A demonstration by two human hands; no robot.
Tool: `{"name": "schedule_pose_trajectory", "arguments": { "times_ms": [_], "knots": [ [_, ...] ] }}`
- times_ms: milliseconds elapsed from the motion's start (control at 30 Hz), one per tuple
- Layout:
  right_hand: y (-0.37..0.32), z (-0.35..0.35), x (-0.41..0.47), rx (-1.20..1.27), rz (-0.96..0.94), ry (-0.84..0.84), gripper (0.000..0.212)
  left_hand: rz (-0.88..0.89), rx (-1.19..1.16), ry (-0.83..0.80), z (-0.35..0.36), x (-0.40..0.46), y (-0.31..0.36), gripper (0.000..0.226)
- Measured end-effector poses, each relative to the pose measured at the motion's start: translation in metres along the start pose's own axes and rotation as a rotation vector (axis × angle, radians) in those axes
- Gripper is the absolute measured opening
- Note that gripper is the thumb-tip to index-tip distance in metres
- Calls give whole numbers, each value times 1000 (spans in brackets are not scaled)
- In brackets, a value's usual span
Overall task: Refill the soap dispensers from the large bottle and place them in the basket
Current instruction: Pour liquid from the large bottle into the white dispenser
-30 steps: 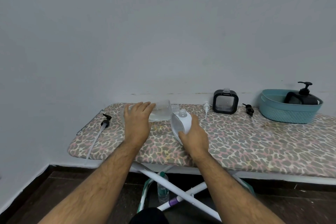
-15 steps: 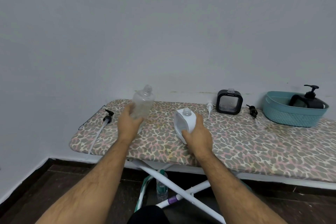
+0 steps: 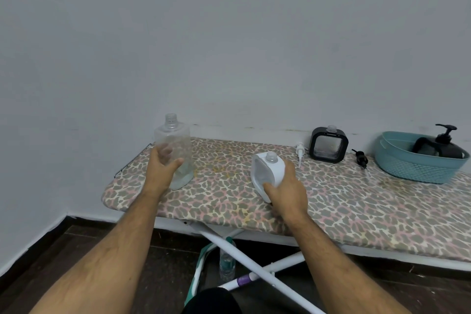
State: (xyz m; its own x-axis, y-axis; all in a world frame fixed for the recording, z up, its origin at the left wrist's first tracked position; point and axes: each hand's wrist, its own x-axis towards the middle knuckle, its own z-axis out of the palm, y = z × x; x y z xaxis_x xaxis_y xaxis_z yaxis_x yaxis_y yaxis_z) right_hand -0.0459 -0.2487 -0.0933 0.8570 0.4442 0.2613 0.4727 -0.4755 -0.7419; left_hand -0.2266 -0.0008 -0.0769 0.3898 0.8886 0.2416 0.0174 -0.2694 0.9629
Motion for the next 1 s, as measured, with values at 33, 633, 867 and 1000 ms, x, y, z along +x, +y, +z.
{"name": "schedule_pose_trajectory", "arguments": {
  "times_ms": [33, 633, 867, 1000],
  "knots": [
    [0, 0, 0, -1, 0, 1, 74, 1, 17, -8, 0, 1, -1, 63],
    [2, -29, 21, 115, -54, -293, 98, 294, 226, 155, 36, -77, 25, 22],
    [1, -54, 38, 76, -37, -565, 112, 45, 118, -349, 91, -79, 26, 61],
    [3, -55, 45, 4, -59, -575, 116, -6, 84, -496, 111, -77, 28, 87]
  ]
}}
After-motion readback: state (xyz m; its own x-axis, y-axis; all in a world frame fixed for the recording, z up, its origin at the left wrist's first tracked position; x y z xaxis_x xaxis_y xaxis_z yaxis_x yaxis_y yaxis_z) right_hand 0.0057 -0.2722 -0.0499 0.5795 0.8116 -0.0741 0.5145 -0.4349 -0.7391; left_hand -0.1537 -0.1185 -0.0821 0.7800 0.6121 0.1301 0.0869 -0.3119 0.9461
